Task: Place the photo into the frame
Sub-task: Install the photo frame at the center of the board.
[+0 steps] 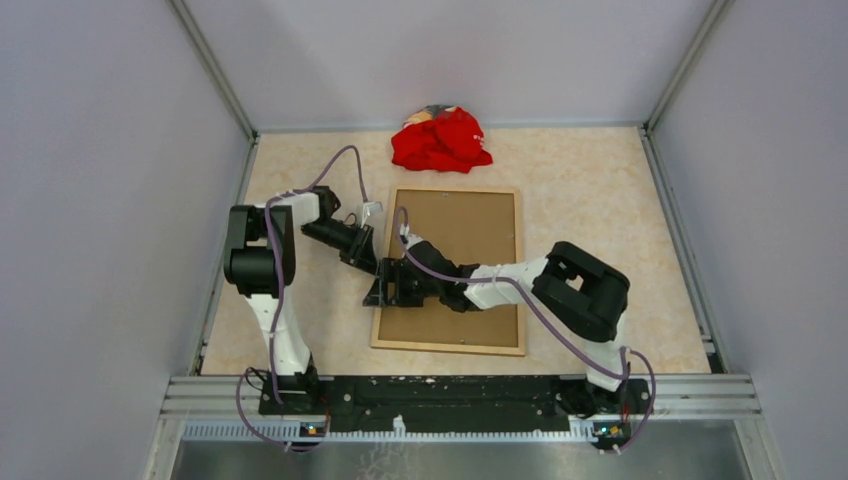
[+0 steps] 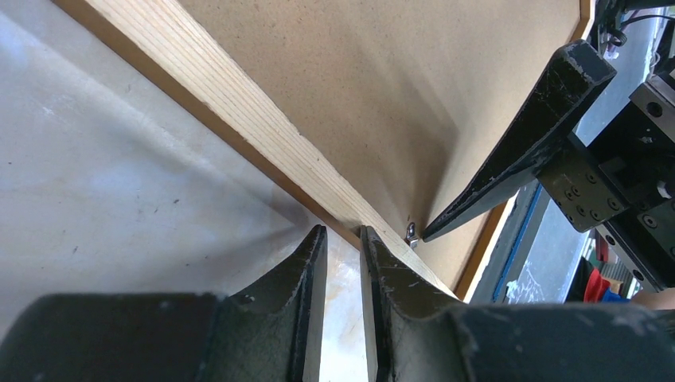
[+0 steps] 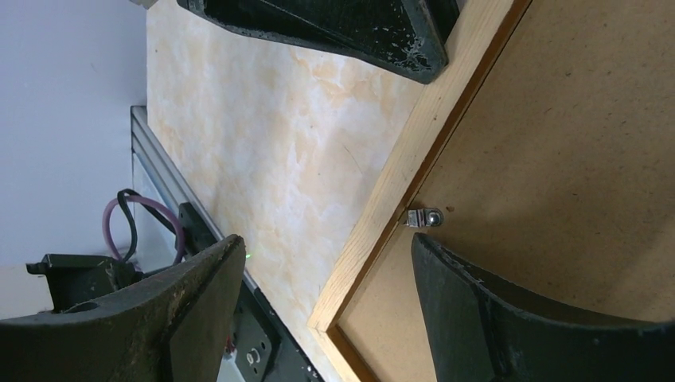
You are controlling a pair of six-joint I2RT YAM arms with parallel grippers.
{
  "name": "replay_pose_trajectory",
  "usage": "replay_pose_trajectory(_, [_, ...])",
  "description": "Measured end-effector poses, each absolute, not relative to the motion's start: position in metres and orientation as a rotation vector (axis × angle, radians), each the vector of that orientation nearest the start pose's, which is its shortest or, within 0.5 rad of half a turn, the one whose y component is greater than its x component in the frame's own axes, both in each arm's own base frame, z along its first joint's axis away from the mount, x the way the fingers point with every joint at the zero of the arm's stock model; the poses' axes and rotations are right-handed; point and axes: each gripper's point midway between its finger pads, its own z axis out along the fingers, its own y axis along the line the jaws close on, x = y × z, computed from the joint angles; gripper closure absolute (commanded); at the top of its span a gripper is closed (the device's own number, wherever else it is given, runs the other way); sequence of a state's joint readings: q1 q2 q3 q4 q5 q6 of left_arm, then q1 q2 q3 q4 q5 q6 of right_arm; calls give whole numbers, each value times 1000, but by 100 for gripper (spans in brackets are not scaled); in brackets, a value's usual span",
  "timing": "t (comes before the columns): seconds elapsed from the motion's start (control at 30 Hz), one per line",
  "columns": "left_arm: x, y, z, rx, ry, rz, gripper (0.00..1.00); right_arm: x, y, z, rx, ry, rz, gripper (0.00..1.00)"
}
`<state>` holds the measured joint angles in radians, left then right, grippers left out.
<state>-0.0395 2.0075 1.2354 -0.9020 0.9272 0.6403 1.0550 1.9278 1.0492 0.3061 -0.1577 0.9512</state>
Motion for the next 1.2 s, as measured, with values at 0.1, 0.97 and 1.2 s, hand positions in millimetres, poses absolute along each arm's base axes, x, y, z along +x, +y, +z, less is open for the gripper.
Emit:
replay_pose_trajectory(0.1, [290, -137, 30, 825, 2528, -1310, 72, 199, 469, 59, -226, 2438, 1228, 23])
replay_pose_trajectory(0.97, [288, -136, 31, 845, 2522, -1310, 70, 212, 467, 62, -181, 2426, 1262, 23])
replay_pose_trajectory(1.2, [313, -130, 54, 838, 2477, -1275, 58, 261, 414, 113, -57, 2333, 1241, 20])
